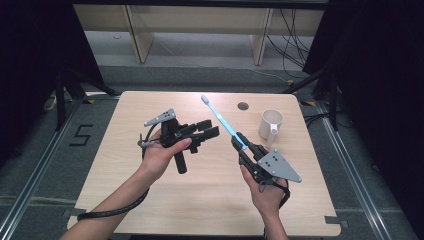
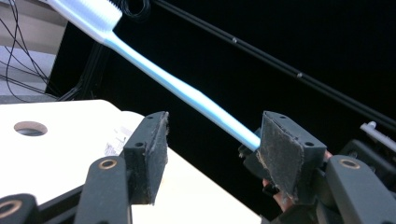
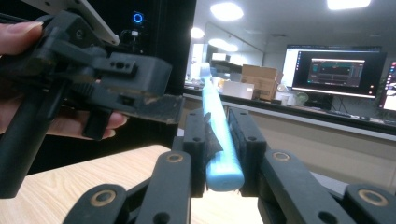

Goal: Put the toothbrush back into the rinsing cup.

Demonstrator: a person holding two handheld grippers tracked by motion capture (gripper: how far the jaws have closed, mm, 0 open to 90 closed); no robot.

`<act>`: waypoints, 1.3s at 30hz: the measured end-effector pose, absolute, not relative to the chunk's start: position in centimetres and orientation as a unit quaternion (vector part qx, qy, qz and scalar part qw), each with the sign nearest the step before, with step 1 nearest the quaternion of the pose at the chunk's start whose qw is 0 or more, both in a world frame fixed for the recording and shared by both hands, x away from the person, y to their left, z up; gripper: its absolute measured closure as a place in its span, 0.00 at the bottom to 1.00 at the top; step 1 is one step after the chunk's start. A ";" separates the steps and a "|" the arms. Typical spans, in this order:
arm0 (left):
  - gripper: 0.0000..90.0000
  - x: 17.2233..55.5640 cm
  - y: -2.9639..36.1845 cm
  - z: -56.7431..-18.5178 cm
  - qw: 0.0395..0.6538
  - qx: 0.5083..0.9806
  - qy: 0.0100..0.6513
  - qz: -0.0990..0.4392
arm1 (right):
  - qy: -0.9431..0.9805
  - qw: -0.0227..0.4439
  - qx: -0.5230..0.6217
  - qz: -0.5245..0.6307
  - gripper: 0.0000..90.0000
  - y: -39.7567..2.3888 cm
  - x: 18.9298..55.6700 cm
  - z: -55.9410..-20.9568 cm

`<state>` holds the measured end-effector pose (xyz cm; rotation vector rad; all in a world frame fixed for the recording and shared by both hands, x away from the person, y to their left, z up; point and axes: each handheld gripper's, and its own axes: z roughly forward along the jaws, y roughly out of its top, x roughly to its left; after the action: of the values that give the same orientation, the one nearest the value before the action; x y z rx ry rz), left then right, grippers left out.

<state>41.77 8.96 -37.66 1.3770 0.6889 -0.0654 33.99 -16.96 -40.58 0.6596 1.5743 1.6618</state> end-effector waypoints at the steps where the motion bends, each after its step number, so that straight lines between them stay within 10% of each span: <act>1: 0.45 41.9 9.0 -37.6 0.718 0.622 0.312 -0.029 | 0.614 0.369 0.259 0.648 0.88 -16.9 34.0 -40.6; 39: 0.51 42.9 7.4 -37.6 0.718 0.605 0.334 -0.077 | 0.616 0.365 0.253 0.650 0.88 -16.1 33.8 -40.6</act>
<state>42.92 7.36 -37.60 1.3390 0.7383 -0.1697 33.82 -16.14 -40.59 0.6495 1.5854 1.6723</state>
